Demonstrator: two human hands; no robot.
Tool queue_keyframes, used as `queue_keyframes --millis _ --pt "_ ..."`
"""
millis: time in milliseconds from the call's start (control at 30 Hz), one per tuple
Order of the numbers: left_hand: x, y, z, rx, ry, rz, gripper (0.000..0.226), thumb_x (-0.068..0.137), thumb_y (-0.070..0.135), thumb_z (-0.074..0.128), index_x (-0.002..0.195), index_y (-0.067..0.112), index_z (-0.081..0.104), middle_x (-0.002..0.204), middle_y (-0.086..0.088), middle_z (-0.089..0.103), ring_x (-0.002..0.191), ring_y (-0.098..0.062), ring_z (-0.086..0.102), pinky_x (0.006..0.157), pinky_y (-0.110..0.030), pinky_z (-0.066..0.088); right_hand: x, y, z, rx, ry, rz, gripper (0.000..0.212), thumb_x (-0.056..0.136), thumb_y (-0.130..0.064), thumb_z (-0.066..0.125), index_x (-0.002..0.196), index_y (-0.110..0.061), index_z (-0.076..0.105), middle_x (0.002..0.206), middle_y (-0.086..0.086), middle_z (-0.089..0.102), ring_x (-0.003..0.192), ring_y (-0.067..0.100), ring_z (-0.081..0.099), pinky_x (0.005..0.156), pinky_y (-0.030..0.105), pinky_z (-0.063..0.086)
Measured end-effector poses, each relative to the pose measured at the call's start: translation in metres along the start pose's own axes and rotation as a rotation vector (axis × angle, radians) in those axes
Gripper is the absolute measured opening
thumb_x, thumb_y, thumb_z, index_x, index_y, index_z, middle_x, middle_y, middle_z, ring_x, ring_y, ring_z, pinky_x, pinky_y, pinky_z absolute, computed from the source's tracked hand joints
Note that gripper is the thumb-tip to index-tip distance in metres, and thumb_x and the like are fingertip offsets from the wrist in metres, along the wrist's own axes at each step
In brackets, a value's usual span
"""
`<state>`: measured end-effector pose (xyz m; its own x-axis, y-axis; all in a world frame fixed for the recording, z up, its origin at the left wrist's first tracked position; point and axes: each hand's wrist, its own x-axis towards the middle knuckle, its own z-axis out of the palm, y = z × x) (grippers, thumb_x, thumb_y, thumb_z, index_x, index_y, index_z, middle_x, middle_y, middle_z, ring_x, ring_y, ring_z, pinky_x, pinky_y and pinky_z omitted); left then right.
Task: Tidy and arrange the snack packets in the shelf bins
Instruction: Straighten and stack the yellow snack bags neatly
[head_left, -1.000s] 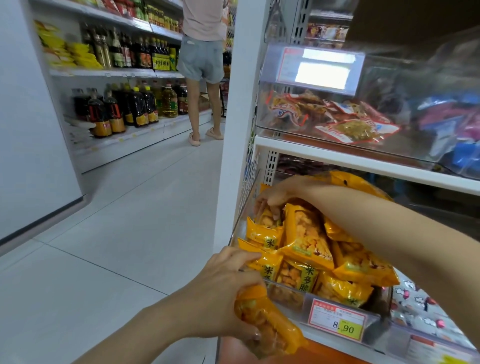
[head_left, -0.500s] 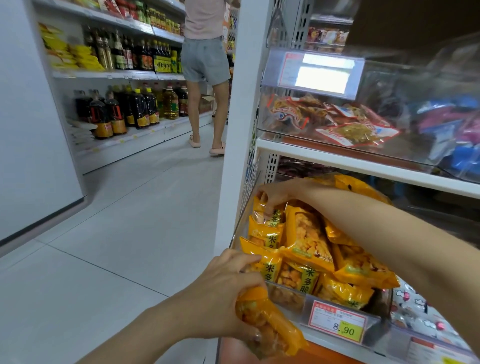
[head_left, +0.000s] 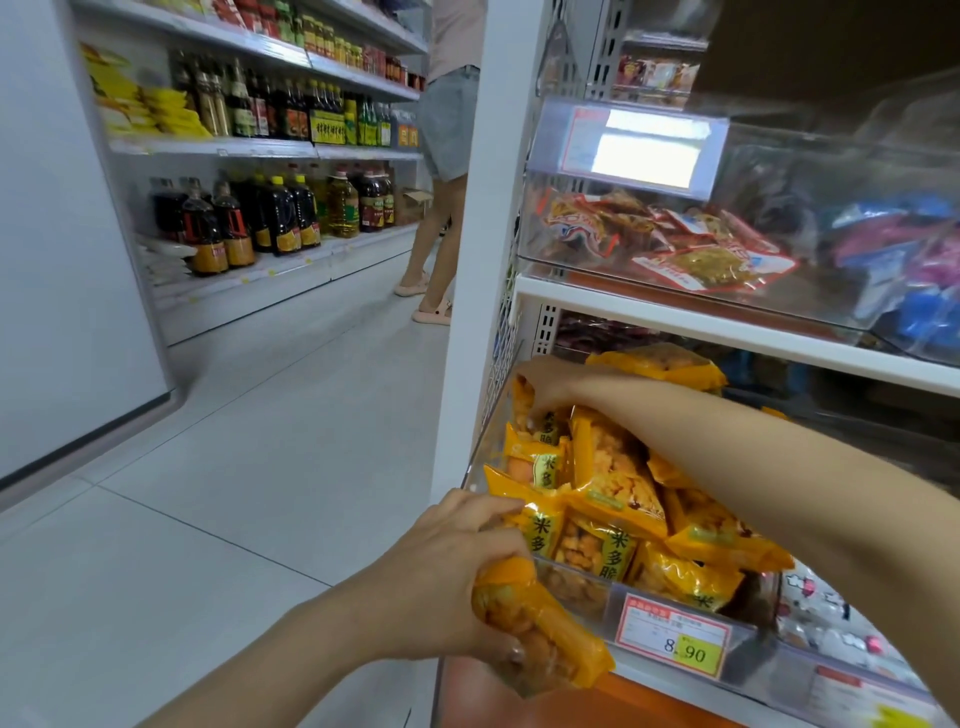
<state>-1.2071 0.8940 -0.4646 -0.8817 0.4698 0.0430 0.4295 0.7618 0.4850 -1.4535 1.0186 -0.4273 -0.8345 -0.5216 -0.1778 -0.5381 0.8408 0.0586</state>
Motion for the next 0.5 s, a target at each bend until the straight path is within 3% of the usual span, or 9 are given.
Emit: queue_keyframes --millis 167,267,367,500 --pt "-0.001 0.001 -0.009 -0.164 0.081 -0.031 0.048 0.066 0.056 0.073 0.107 0.044 0.052 0.116 0.031 0.040 0.109 0.008 0.041 0.093 -0.026 0.045 -0.011 -0.009 -0.009 0.016 0.032 -0.011 0.039 0.085 -0.028 0.067 0.116 -0.006 0.059 0.119 0.012 0.059 0.105 0.026 0.057 0.083 0.031 0.048" --pt "-0.004 0.001 -0.015 -0.318 0.161 -0.057 0.045 0.060 0.055 0.070 0.100 0.045 0.053 0.103 0.023 0.054 0.095 0.004 0.053 0.079 -0.025 0.052 -0.031 -0.013 -0.021 0.020 0.096 -0.091 0.035 0.092 -0.020 0.057 0.124 -0.007 0.058 0.127 0.012 0.058 0.112 0.025 0.056 0.085 0.026 0.044" --pt "-0.006 0.002 -0.020 -0.447 0.219 -0.046 0.043 0.062 0.050 0.073 0.100 0.043 0.055 0.101 0.021 0.058 0.095 0.002 0.058 0.075 -0.023 0.055 -0.059 -0.013 -0.032 0.115 0.157 -0.223 0.030 0.091 -0.011 0.055 0.120 -0.009 0.062 0.123 0.007 0.062 0.113 0.020 0.056 0.088 0.020 0.038" --pt "-0.007 0.006 -0.023 -0.484 0.235 -0.043 0.033 0.072 0.031 0.079 0.097 0.038 0.060 0.100 0.022 0.060 0.096 0.000 0.060 0.078 -0.024 0.055 -0.071 -0.012 -0.027 0.097 -0.030 -0.242 0.029 0.090 -0.006 0.057 0.119 -0.005 0.063 0.118 0.007 0.065 0.108 0.019 0.059 0.083 0.016 0.039"
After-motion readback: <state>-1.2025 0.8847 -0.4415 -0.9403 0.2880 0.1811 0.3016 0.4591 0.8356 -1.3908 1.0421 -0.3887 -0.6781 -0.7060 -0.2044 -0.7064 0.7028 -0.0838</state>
